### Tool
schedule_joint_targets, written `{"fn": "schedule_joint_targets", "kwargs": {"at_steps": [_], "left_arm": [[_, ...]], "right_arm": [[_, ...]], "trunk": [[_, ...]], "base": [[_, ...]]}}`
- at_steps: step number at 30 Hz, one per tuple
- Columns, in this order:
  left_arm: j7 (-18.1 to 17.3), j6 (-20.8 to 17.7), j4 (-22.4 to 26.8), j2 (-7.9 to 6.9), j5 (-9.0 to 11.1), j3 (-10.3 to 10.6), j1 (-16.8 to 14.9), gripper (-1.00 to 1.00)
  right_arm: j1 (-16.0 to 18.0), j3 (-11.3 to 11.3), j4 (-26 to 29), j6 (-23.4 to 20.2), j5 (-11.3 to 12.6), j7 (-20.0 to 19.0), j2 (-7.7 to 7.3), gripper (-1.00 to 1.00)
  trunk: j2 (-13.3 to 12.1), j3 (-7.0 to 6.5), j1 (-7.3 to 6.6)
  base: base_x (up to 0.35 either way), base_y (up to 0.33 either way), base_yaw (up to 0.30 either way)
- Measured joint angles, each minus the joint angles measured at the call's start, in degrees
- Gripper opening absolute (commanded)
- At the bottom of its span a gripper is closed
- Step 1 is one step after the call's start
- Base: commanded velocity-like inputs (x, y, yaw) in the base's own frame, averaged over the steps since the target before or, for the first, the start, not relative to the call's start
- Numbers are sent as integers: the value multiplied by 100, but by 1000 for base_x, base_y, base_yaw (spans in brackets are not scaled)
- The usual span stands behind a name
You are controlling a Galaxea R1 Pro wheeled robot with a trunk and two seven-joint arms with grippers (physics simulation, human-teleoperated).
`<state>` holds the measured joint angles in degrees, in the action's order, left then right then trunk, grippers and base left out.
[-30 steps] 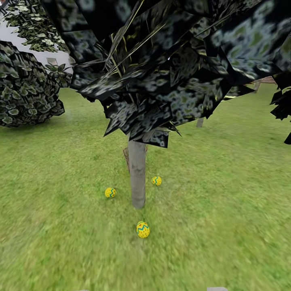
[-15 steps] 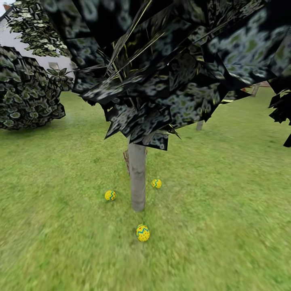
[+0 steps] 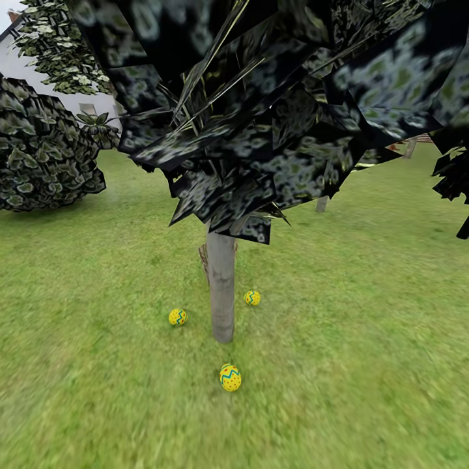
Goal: Take the three Easter eggs out of the wicker basket on the lawn in the garden, then place them on the lawn next to a single tree (choose any tree) so that all three eggs are next to the same tree and none are left in the basket.
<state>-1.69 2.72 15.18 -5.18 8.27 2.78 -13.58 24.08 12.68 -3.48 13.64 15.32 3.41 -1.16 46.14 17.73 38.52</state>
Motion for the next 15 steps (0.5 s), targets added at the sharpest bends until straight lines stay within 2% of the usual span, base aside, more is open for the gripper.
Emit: {"fn": "schedule_joint_targets", "kwargs": {"at_steps": [12,14,15], "left_arm": [[1,-1,-254,-32,11,1,0,100],[2,-1,-446,-32,13,0,1,100],[2,-1,-756,-22,13,1,4,100]], "right_arm": [[-25,7,-26,-7,-6,115,-34,100],[-63,3,-26,-4,0,116,-41,100],[-87,3,-26,-3,-4,116,-44,100]], "trunk": [[0,0,0],[0,0,0],[0,1,0]], "base": [[0,0,0],[0,0,0],[0,0,0]]}}
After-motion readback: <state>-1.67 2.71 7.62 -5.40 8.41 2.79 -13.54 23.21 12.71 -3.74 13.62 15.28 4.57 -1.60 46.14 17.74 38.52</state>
